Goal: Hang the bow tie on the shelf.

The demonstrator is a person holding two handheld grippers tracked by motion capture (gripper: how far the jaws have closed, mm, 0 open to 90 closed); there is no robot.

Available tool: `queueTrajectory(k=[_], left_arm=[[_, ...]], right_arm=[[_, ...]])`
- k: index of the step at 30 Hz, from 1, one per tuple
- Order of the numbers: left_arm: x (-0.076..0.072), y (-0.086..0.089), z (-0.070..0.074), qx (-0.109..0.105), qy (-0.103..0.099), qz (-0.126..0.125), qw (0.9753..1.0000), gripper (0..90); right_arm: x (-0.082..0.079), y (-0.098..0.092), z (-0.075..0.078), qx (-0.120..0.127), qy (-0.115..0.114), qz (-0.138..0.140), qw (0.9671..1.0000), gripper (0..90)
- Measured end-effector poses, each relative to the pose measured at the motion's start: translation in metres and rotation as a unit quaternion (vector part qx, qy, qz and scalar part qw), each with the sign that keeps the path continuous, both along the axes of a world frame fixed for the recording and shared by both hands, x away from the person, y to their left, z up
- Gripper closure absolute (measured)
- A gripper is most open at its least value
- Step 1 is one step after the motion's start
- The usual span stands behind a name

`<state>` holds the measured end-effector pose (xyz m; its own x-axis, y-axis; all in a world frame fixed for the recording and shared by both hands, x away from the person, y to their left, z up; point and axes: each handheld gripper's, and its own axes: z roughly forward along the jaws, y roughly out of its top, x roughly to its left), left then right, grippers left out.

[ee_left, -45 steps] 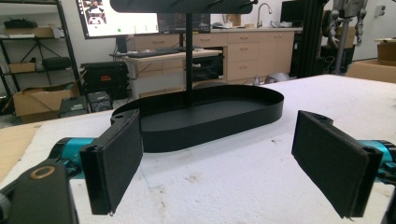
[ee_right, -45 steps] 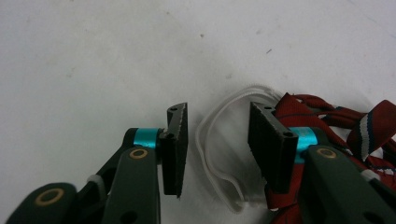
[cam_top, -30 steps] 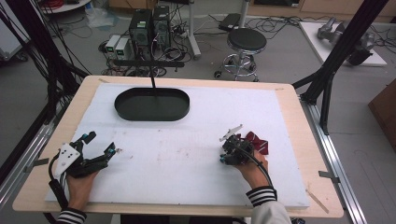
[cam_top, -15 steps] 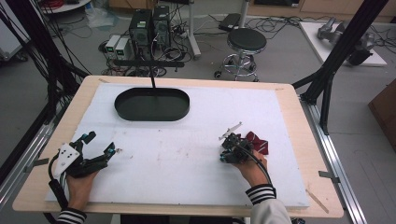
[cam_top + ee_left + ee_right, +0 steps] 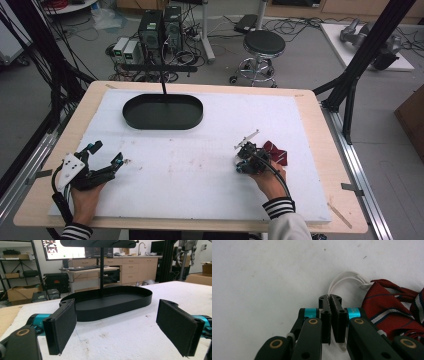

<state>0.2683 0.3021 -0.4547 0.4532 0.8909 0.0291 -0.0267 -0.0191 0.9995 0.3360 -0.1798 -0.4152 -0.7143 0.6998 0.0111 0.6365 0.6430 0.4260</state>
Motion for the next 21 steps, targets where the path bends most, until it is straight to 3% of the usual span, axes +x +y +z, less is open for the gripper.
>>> queueTrajectory(k=[9,13,18,20,21], left_arm=[[0.0,0.0,0.0,0.0,0.0,0.001,1.0,16.9],[0.0,0.0,0.0,-0.001,0.0,0.001,1.0,16.9],[0.0,0.0,0.0,-0.001,0.0,0.001,1.0,16.9],[0.0,0.0,0.0,0.0,0.0,0.001,1.0,16.9],[0.0,0.0,0.0,0.0,0.0,0.001,1.0,17.0]], right_arm=[[0.001,-0.006,0.004,0.034,0.002,-0.011,0.9993,87.4],[0.0,-0.008,0.009,0.055,-0.01,-0.01,0.9984,87.5],[-0.003,-0.009,0.015,0.092,-0.047,-0.004,0.9947,87.6],[-0.003,-0.009,0.017,0.1,-0.051,-0.007,0.9937,87.6],[-0.003,-0.011,0.02,0.119,-0.066,-0.009,0.9906,87.6]])
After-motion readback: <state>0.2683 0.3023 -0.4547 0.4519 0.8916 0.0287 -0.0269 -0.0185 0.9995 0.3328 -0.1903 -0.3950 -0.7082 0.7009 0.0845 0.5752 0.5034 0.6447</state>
